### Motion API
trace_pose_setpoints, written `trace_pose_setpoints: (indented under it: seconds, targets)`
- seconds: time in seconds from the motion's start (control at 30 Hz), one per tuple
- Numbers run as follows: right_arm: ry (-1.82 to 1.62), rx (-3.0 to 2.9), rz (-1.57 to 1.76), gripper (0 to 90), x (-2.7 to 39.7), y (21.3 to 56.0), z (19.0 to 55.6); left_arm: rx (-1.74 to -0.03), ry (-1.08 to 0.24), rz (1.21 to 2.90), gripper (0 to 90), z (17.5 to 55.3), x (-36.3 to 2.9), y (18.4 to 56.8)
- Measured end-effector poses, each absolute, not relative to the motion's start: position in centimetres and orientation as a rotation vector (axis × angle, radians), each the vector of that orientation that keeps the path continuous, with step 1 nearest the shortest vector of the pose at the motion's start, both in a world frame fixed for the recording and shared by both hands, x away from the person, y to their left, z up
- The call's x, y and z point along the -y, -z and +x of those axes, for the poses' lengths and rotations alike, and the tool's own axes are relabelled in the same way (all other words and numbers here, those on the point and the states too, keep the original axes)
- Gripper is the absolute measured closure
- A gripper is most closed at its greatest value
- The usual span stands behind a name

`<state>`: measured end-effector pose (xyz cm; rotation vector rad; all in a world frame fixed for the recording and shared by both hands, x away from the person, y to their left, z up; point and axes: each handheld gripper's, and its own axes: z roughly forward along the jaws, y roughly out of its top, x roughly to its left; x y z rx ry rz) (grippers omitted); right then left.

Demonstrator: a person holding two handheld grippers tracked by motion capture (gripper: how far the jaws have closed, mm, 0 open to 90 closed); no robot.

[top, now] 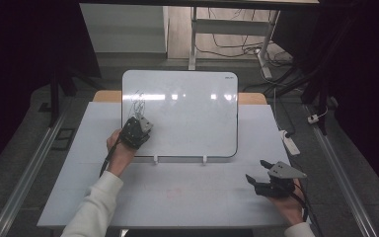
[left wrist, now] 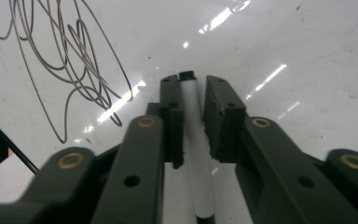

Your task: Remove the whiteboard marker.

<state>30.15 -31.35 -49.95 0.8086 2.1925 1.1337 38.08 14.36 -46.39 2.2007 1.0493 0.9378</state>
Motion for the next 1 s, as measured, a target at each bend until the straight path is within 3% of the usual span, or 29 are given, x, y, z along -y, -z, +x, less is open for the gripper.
trace_pose_setpoints:
  seconds: [0.47,0.7,1.0]
  targets:
    - [-1.151,-2.189,0.79,25.3,31.1,50.0,30.0,-0.977,-0.907,2.168,81.2,37.0,-14.2,45.4]
    - [-1.184,-2.191,0.781,26.6,30.5,49.8,29.8,-0.907,-0.839,2.091,81.3,35.4,-14.2,43.6]
    - [-1.344,-2.254,0.787,30.1,28.0,48.7,29.5,-0.772,-0.653,2.01,81.2,33.6,-11.7,42.1]
